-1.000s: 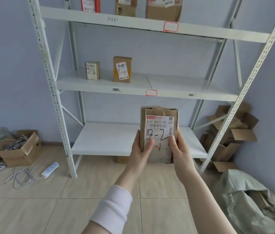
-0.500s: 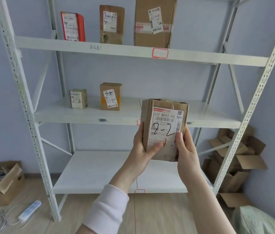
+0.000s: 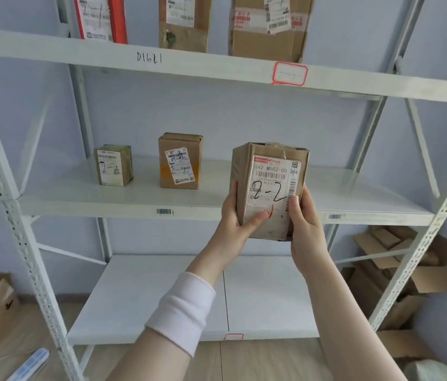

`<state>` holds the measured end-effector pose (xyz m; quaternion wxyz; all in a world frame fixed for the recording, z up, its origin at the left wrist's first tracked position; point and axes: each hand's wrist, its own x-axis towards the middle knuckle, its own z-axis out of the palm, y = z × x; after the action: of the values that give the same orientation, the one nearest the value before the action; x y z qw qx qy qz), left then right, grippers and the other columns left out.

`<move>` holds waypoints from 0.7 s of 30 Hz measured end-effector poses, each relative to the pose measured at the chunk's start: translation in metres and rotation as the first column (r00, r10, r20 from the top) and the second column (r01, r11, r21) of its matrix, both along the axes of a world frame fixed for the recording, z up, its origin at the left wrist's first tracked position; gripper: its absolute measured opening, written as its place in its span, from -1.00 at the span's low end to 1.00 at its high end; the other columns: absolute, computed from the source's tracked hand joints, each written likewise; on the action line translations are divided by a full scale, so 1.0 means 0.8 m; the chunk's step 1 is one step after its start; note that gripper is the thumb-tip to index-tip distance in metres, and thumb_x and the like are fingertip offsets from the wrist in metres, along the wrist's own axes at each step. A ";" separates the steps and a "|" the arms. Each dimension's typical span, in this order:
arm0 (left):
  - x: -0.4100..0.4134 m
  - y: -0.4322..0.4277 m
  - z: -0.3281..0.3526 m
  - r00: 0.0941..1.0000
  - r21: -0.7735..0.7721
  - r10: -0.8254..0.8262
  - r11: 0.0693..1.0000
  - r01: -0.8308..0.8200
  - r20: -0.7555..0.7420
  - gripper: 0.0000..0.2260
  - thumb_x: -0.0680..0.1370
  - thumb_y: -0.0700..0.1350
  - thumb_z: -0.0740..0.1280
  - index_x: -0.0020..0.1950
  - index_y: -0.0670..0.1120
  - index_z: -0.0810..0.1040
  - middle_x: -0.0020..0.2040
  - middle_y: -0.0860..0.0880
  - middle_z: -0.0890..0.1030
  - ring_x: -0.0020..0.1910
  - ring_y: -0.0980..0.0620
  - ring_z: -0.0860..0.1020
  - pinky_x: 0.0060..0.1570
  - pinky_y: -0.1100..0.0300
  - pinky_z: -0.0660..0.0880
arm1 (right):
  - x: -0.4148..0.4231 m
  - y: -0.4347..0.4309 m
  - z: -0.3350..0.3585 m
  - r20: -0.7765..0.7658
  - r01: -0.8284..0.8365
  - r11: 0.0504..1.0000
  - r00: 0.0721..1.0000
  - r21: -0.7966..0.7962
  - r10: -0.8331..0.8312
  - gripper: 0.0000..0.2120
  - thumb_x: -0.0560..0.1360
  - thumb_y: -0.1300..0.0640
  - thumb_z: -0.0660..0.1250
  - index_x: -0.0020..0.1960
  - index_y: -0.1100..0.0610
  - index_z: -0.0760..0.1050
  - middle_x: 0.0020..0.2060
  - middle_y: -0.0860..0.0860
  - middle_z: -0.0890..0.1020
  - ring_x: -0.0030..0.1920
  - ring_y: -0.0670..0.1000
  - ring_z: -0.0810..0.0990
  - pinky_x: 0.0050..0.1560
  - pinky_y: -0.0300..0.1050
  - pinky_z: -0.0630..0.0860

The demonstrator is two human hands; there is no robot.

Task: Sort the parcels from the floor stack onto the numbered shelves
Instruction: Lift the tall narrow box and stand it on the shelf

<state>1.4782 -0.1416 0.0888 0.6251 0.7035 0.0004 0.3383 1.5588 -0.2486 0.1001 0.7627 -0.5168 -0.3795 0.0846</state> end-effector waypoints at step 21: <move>0.215 0.155 -0.057 0.975 -0.047 0.163 0.984 -0.172 -0.150 -0.29 0.53 -0.13 0.34 0.54 0.03 -0.02 0.43 0.10 0.35 0.37 0.21 0.37 0.29 0.32 0.39 | 0.245 0.172 -0.058 0.071 -0.152 0.988 0.985 -0.038 0.155 -0.63 0.55 0.09 0.11 0.35 -0.09 0.34 0.24 -0.10 0.55 0.30 -0.06 0.48 0.30 -0.02 0.43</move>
<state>1.6503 -0.0176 0.0429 0.6135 0.7047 0.1153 0.3373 1.7550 -0.1108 0.0533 0.7309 -0.5013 -0.4446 0.1301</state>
